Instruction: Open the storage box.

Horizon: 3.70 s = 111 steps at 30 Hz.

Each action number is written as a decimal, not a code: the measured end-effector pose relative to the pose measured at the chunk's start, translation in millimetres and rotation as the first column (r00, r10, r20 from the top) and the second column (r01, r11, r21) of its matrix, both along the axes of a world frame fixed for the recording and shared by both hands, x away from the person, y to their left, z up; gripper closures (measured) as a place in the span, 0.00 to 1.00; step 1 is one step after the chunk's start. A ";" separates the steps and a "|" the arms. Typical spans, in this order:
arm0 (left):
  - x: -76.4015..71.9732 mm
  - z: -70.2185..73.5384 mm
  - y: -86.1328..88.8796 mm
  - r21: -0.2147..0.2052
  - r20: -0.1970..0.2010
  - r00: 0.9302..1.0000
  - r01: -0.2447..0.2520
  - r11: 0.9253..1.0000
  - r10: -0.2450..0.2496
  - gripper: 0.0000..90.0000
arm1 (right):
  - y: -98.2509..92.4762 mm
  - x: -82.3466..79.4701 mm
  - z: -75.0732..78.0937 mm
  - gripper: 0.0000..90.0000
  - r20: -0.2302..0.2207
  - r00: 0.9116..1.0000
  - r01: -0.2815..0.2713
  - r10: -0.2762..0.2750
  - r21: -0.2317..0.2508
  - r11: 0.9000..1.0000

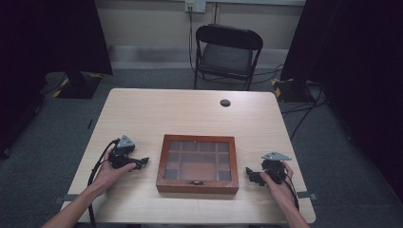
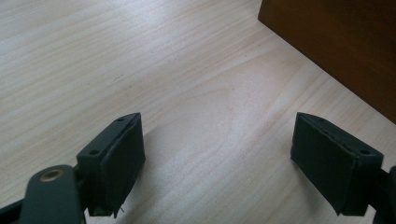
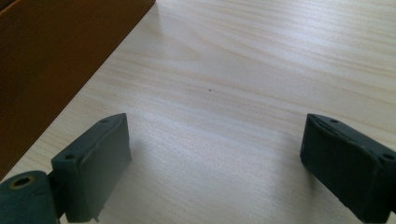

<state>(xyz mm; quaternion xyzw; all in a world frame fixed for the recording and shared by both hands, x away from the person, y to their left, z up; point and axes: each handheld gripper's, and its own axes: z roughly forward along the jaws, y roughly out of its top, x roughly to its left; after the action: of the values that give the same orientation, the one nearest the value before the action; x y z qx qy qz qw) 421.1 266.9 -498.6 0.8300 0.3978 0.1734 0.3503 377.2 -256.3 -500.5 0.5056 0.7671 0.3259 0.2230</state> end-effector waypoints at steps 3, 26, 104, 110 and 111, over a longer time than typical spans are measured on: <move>-0.3 2.3 -0.5 -0.003 -0.003 1.000 0.003 1.000 -0.003 0.21 | 0.1 -0.1 0.0 0.09 -0.001 1.000 0.001 -0.001 0.000 1.000; -26.7 55.7 -31.5 -0.166 0.056 0.988 0.152 0.974 -0.145 0.32 | 0.0 0.0 0.1 0.09 -0.001 1.000 0.000 0.000 0.001 1.000; -64.9 59.5 -171.2 -0.186 -0.049 0.811 0.566 0.803 -0.583 0.90 | -1.0 1.1 0.0 0.09 0.000 1.000 -0.016 0.016 0.000 1.000; -62.4 63.2 -170.5 -0.196 -0.060 0.807 0.568 0.800 -0.588 0.90 | -1.0 1.1 0.0 0.09 -0.001 1.000 -0.016 0.016 0.000 1.000; -62.4 63.2 -170.5 -0.196 -0.060 0.807 0.568 0.800 -0.588 0.90 | -1.0 1.1 0.0 0.09 -0.001 1.000 -0.016 0.016 0.000 1.000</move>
<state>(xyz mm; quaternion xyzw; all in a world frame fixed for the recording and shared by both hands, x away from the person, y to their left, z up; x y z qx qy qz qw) 358.7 96.5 -435.4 0.8879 0.1586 -0.0252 0.4312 378.3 -257.3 -500.4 0.4995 0.7712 0.3277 0.2200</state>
